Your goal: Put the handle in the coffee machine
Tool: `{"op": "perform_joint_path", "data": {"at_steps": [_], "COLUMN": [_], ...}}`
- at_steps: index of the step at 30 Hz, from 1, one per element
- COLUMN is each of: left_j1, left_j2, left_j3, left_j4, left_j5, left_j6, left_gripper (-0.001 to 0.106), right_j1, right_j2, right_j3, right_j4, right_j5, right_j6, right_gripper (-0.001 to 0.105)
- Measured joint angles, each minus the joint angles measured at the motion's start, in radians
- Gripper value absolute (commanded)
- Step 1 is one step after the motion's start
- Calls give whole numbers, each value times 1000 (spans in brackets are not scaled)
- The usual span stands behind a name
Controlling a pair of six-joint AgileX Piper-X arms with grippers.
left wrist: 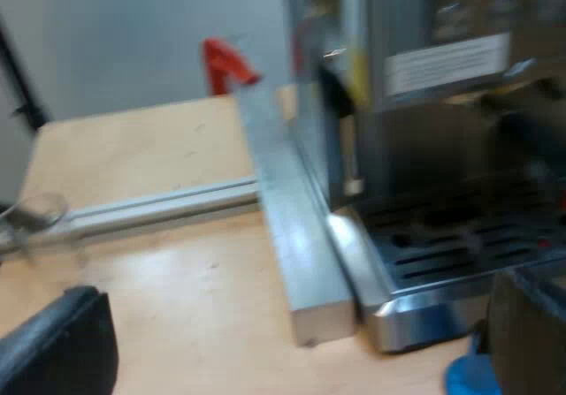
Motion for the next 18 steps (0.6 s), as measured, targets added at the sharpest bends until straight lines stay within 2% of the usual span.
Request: {"op": "perform_joint_path", "data": {"at_steps": [3,7,11,14,18], "left_j1": [0,0,0,-22,-23], "left_j2": [0,0,0,0,2], "left_j3": [48,86,112,161,201], "left_j4": [-30,-35,-35,-38,-36], "left_j5": [-16,-16,-17,-17,-17], "left_j6": [-2,-2,-2,-2,4], "left_gripper": [85,85,85,85,85], "right_j1": [0,0,0,0,0], "right_j2": [0,0,0,1,1], "right_j3": [77,113,209,273,314], "right_j4": [-41,-52,-84,-81,-83], "right_j5": [2,4,10,15,14], "right_j6": [8,13,16,15,15], "right_gripper": [74,74,74,74,74]}}
